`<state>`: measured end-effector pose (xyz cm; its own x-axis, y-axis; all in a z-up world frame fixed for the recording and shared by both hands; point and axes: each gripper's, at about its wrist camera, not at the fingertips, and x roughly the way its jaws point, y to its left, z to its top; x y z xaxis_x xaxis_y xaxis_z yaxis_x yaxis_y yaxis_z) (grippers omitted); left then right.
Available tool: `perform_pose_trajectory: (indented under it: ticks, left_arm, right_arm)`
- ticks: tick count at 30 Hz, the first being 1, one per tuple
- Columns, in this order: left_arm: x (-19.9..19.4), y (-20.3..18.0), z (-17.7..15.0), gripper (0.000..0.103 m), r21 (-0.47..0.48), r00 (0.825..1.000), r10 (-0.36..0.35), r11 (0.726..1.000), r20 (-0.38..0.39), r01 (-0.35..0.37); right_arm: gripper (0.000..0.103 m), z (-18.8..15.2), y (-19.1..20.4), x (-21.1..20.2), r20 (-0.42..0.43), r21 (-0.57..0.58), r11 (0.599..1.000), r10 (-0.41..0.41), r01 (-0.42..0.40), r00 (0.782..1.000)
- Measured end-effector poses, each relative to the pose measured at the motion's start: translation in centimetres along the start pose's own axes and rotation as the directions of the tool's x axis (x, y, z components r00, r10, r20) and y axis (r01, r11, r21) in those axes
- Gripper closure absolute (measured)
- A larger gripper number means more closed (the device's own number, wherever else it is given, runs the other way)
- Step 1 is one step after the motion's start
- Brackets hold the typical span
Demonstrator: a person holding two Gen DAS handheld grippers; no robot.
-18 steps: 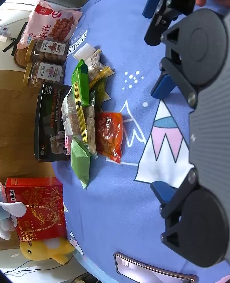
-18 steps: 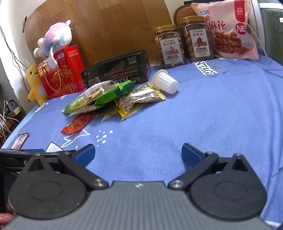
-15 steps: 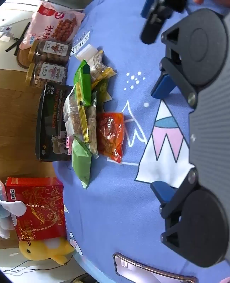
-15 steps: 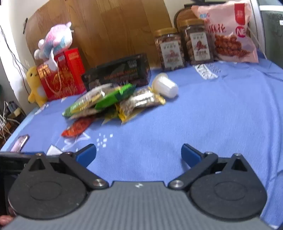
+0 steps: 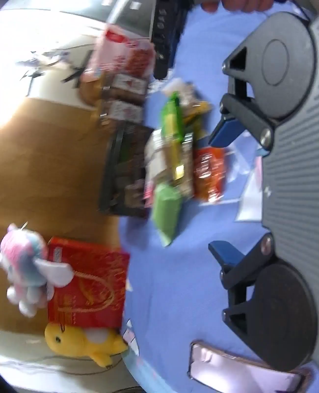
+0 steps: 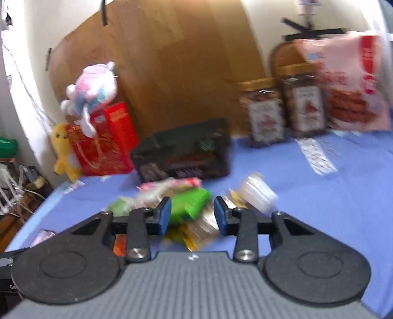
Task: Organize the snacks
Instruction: 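Move the left gripper toward the clear bag with a white bar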
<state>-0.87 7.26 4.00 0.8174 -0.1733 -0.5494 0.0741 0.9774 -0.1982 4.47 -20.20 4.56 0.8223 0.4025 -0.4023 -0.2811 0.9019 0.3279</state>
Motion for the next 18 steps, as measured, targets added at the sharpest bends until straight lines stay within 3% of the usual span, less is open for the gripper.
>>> perform_pose_trajectory:
  ticks: [3, 6, 7, 8, 9, 11, 15, 17, 18]
  left_arm:
    - [-0.1, 1.9, 1.0, 0.026, -0.063, 1.0, -0.014, 0.998, 0.004, 0.014]
    - [0.4, 3.4, 1.4, 0.034, -0.115, 0.999, -0.037, 0.993, -0.022, 0.034]
    - [0.5, 3.8, 1.4, 0.035, -0.13, 0.998, -0.046, 0.991, -0.029, 0.042]
    - [0.6, 4.0, 1.2, 0.037, -0.14, 0.998, -0.054, 0.989, -0.034, 0.049]
    - [0.7, 4.1, 1.1, 0.038, -0.144, 0.997, -0.06, 0.988, -0.037, 0.054]
    - [1.0, 4.2, 0.9, 0.038, -0.139, 0.997, -0.074, 0.988, -0.038, 0.069]
    - [1.4, 3.6, 0.8, 0.038, -0.13, 0.991, -0.128, 0.984, -0.036, 0.122]
    - [1.6, 3.0, 0.7, 0.038, -0.125, 0.985, -0.166, 0.979, -0.041, 0.16]
    - [1.7, 2.6, 0.6, 0.038, -0.121, 0.982, -0.183, 0.977, -0.046, 0.177]
  right_arm:
    - [0.06, 1.1, 1.4, 2.8, -0.061, -0.029, 0.996, 0.088, -0.09, 0.994]
    - [0.058, 0.7, 2.8, 5.6, -0.127, -0.084, 0.993, 0.075, -0.087, 0.989]
    - [0.06, 0.5, 2.9, 6.7, -0.164, -0.094, 0.993, 0.056, -0.072, 0.985]
    - [0.076, -0.1, 3.0, 7.2, -0.184, -0.099, 0.992, 0.055, -0.074, 0.981]
    - [0.086, -0.6, 3.1, 6.9, -0.186, -0.101, 0.991, 0.067, -0.087, 0.98]
    - [0.095, -1.1, 3.3, 5.9, -0.183, -0.111, 0.989, 0.074, -0.095, 0.98]
    - [0.097, -1.8, 3.0, 3.0, -0.199, -0.142, 0.98, 0.111, -0.14, 0.974]
    - [0.095, -3.1, 3.1, 1.0, -0.215, -0.217, 0.956, 0.148, -0.195, 0.965]
    - [0.094, -3.7, 2.8, 0.2, -0.205, -0.242, 0.953, 0.133, -0.182, 0.97]
